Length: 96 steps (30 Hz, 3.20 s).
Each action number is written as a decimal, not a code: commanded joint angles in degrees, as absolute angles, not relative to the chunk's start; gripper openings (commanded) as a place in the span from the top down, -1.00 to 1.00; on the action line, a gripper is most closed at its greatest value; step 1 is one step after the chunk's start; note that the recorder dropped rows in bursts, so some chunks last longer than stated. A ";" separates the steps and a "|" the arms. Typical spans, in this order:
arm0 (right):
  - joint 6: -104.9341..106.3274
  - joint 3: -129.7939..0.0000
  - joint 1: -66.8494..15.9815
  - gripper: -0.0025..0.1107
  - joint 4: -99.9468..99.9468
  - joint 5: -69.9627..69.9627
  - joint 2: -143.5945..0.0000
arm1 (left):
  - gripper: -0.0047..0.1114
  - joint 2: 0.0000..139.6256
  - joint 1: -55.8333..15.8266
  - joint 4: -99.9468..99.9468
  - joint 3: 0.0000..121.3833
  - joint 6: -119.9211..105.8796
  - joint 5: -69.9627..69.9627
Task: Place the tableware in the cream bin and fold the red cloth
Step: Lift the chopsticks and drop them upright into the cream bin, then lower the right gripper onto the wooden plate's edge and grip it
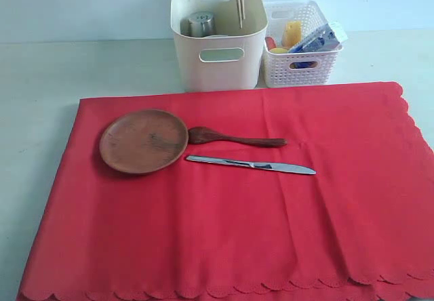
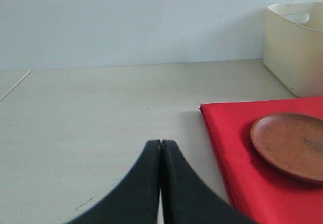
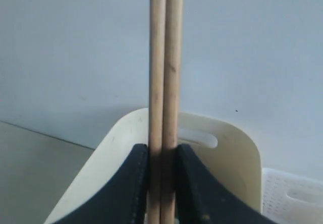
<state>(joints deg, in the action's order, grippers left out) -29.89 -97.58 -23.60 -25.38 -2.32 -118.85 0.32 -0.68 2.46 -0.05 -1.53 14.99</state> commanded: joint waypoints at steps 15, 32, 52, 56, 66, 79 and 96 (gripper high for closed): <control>-29.72 -105.87 -22.49 0.05 -26.09 0.62 -127.37 | 0.87 0.00 -0.60 2.13 0.00 -1.32 14.90; -27.66 -105.87 -22.63 -0.22 -22.58 -36.30 -118.71 | 0.87 0.00 -0.60 2.13 0.00 -1.32 14.90; 8.90 -91.18 -31.73 -0.22 26.58 -47.57 -116.93 | 0.87 0.00 -0.60 2.13 0.00 -1.32 14.90; 6.23 -87.48 -34.01 -0.22 26.58 -40.89 -116.93 | 0.87 0.00 -0.60 2.13 0.00 -1.32 14.90; 0.89 -85.94 -34.65 -0.22 31.24 -38.25 -123.37 | 0.87 0.00 -0.60 2.13 0.00 -1.32 14.90; 1.41 -85.94 -34.65 -0.22 35.98 -36.28 -126.25 | 0.87 0.00 -0.60 2.13 0.00 -1.32 14.90; 1.41 -85.94 -34.65 -0.10 41.38 -33.91 -130.20 | 0.87 0.00 -0.60 2.13 0.00 -1.32 14.90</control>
